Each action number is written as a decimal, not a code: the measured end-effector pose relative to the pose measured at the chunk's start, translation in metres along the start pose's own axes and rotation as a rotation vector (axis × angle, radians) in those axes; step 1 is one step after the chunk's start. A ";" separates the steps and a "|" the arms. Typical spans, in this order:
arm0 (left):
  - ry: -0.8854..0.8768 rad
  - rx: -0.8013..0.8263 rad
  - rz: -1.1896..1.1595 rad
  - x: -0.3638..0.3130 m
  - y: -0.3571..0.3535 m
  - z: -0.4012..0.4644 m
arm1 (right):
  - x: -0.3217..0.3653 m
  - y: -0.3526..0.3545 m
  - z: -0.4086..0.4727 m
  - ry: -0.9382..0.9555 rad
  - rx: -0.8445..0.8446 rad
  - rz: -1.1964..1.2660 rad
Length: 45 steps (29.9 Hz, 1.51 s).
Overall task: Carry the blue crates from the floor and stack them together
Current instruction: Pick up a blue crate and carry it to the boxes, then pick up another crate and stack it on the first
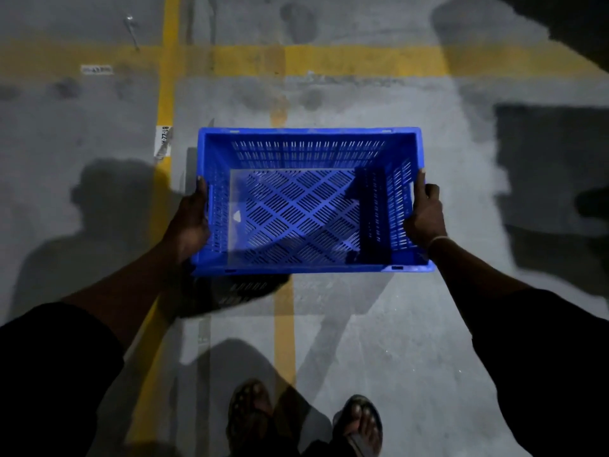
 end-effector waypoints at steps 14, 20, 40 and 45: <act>-0.049 -0.051 0.091 -0.101 0.078 -0.112 | 0.113 0.089 -0.069 0.049 0.201 0.025; -0.032 -0.111 0.064 -0.150 0.160 -0.201 | 0.211 0.178 -0.110 0.180 0.204 0.040; 0.179 -0.542 -0.119 -0.235 0.304 -0.605 | 0.428 0.396 -0.345 0.714 0.455 -0.043; 0.220 -0.632 -0.136 -0.232 0.300 -0.730 | 0.460 0.407 -0.422 0.868 0.527 -0.067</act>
Point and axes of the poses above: each hand's wrist, its own z-axis towards the middle knuckle, its own y-axis out of the back of the hand, x = y × z, the point moved 7 cm from there along z, towards the middle knuckle, and after that the axes turned 5 degrees about -x, right-handed, at the moved point
